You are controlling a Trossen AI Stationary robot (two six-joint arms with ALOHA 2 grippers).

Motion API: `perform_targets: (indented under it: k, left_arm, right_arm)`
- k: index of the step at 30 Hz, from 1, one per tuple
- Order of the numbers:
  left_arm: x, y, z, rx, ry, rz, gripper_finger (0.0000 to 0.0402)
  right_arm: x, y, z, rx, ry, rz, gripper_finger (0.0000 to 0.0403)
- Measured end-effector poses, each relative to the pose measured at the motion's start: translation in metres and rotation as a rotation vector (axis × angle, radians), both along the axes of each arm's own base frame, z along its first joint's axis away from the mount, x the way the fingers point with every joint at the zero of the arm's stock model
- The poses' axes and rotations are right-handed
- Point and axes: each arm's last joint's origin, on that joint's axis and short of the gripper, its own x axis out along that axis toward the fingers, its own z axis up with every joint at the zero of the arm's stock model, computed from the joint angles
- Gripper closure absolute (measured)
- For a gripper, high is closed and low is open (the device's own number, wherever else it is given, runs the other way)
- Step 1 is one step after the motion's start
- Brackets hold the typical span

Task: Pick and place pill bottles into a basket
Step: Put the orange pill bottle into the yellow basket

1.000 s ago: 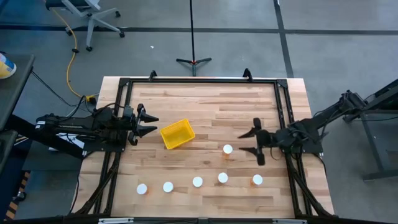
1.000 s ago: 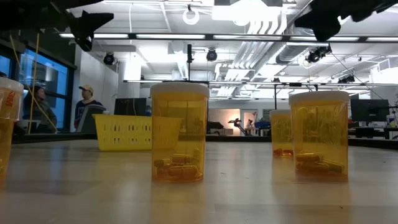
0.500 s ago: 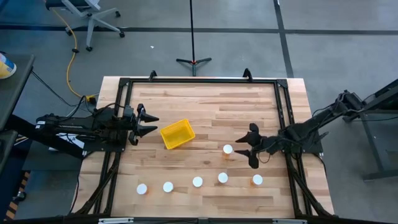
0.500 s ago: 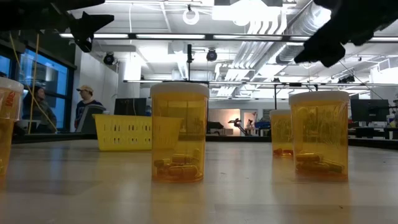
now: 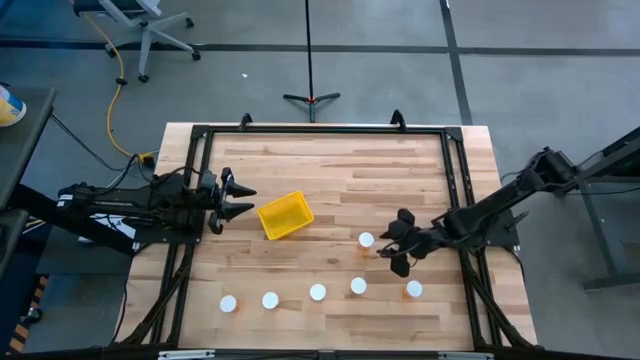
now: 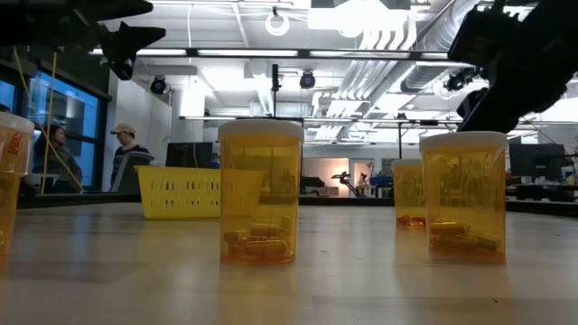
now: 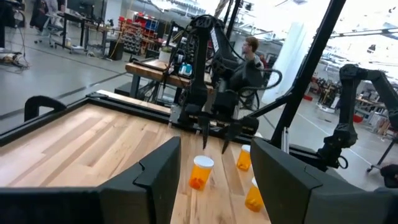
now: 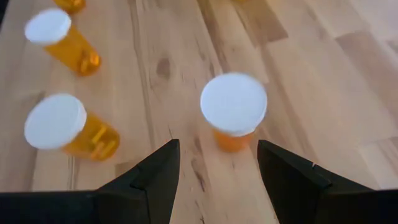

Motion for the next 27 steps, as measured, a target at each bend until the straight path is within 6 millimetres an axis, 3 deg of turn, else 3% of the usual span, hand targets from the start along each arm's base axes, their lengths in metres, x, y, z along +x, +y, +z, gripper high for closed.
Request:
perform_targets:
  k: [8, 27]
  left_arm:
    - [0.000, 0.000, 0.000, 0.000, 0.001, 0.000, 0.0174]
    - [0.000, 0.001, 0.000, -0.002, 0.001, 0.028, 0.0174]
  right_arm:
    - [0.006, 0.002, -0.018, -0.039, 0.070, -0.002, 0.0196]
    - [0.023, 0.004, -0.038, -0.026, 0.069, 0.004, 0.0189]
